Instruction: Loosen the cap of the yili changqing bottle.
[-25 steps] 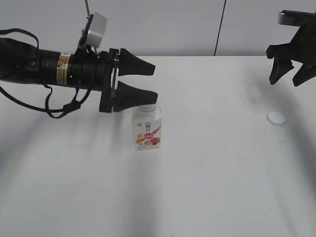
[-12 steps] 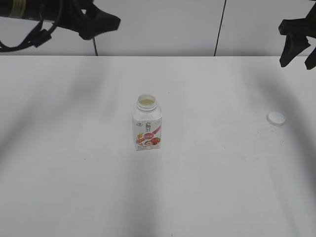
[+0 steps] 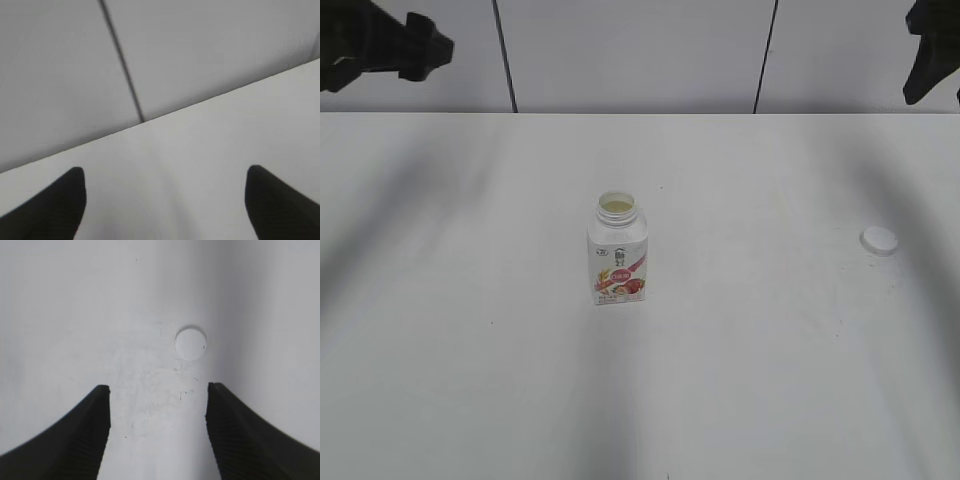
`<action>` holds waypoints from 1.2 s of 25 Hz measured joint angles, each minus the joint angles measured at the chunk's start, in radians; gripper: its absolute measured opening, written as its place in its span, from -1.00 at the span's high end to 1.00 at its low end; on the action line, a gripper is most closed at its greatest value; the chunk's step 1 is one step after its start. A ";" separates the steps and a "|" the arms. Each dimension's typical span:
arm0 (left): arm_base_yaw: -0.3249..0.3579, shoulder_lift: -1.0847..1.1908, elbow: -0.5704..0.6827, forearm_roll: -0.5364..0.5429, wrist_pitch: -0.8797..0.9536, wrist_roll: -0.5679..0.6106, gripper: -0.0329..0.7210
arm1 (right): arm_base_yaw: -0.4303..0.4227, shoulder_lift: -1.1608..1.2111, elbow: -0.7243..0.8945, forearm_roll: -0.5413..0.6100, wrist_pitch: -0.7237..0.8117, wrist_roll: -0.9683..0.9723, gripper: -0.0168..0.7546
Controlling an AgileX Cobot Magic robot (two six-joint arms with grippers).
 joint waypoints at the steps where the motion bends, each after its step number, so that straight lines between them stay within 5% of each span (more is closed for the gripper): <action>1: 0.001 0.000 0.015 0.000 0.061 0.000 -0.66 | 0.000 -0.014 0.000 0.000 0.000 0.000 -0.29; 8: 0.003 0.000 0.088 -0.031 0.330 0.001 -0.66 | 0.000 -0.070 0.000 0.000 0.003 0.000 -0.29; 12: 0.003 0.000 0.109 -0.151 0.438 0.091 -0.66 | 0.000 -0.088 0.000 0.000 0.003 0.000 -0.29; 22: -0.002 -0.023 0.099 -0.991 0.580 0.735 -0.66 | 0.000 -0.094 0.000 0.000 0.004 0.000 -0.29; 30: -0.032 -0.051 -0.057 -1.567 0.856 1.270 -0.64 | 0.000 -0.094 0.000 0.000 0.004 0.000 -0.29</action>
